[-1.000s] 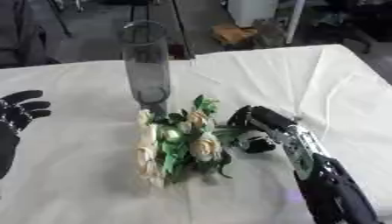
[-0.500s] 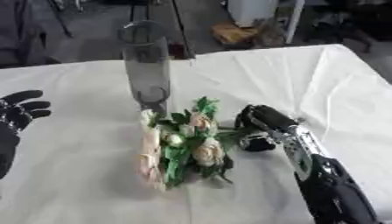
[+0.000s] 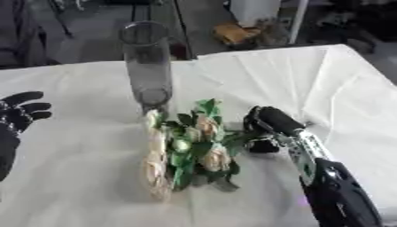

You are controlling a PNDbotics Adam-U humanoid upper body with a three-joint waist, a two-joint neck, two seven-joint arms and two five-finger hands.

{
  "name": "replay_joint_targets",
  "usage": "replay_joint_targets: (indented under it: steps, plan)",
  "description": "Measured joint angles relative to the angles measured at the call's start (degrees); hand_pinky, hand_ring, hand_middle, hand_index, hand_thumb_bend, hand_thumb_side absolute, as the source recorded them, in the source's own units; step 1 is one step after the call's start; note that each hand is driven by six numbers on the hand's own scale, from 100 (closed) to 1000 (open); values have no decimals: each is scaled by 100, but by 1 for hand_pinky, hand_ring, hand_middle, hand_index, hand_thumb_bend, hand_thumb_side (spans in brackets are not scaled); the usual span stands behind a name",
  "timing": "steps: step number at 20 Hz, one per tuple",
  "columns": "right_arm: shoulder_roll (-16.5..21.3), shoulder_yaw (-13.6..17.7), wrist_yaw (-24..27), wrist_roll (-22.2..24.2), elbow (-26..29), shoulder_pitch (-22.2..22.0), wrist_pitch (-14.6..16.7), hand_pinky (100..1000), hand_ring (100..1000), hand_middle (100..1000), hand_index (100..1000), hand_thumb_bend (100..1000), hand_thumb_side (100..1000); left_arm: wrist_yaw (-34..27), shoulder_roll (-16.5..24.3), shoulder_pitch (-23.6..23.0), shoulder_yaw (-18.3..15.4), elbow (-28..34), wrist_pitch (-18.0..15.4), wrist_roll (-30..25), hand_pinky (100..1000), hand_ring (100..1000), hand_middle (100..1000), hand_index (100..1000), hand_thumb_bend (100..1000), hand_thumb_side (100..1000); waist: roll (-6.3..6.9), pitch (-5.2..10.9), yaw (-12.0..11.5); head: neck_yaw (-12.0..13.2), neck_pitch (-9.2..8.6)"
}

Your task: Arrange flowers into the vase.

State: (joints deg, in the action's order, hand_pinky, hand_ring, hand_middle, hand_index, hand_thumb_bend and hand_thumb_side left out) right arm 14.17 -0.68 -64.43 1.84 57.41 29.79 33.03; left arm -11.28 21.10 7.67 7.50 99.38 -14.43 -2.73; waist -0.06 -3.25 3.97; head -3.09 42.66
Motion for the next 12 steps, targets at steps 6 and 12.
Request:
replay_joint_targets:
  steps: [6,12]
  plan:
    - [0,36,-78,-120,-80,0,-9,300,361,220,374,253,459,0,0,0,0,-1,0,0,764,752,769,799,852,976,0,0,0,-1,0]
    - [0,74,-105,-254,-171,3,-21,243,328,184,323,220,503,0,-1,0,0,-1,0,0,764,752,769,799,852,976,-1,0,-2,-2,0]
